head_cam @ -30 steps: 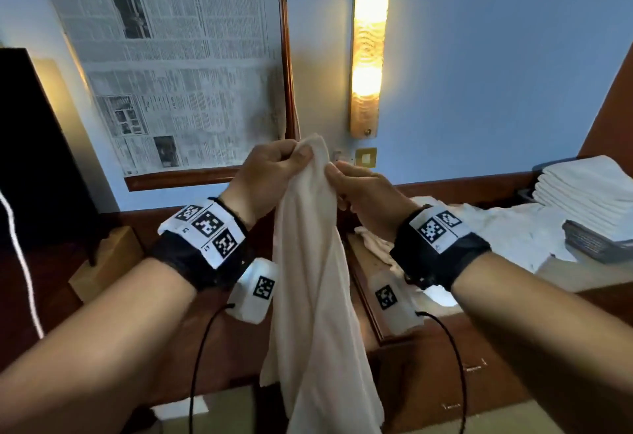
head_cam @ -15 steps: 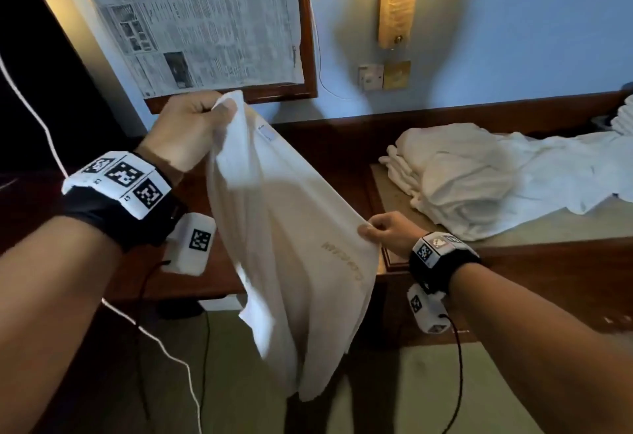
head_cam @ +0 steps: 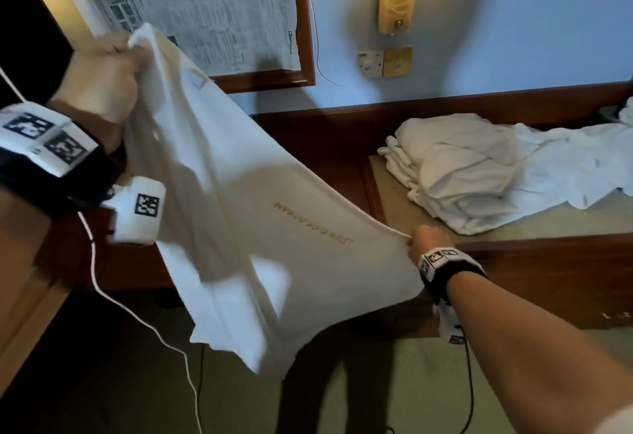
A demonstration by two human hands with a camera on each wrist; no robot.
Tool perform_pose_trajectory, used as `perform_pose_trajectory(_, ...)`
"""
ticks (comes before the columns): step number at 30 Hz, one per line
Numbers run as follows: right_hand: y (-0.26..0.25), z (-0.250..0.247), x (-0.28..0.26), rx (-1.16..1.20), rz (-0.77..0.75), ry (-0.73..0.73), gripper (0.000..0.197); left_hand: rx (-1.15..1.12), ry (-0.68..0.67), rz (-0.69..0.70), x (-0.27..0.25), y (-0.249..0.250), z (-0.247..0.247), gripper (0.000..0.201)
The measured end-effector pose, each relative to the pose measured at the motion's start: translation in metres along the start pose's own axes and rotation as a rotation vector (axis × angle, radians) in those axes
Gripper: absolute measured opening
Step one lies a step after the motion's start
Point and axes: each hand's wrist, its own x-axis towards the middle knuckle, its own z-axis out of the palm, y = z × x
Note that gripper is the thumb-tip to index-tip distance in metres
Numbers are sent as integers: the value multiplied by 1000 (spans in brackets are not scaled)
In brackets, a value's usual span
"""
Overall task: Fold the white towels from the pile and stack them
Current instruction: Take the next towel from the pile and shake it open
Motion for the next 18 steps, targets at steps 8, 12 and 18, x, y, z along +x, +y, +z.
perform_pose_trajectory(8,-172,-92,-80,939,-785,136,34,238,-317,259,-39,14,89,38)
perform_pose_trajectory(12,-192,-110,-93,1119,-830,88,34,246,-403,323,-39,15,101,34)
perform_pose_trajectory(18,-205,-118,-89,1129,-746,273,43,161,-452,336,-20,11,93,40)
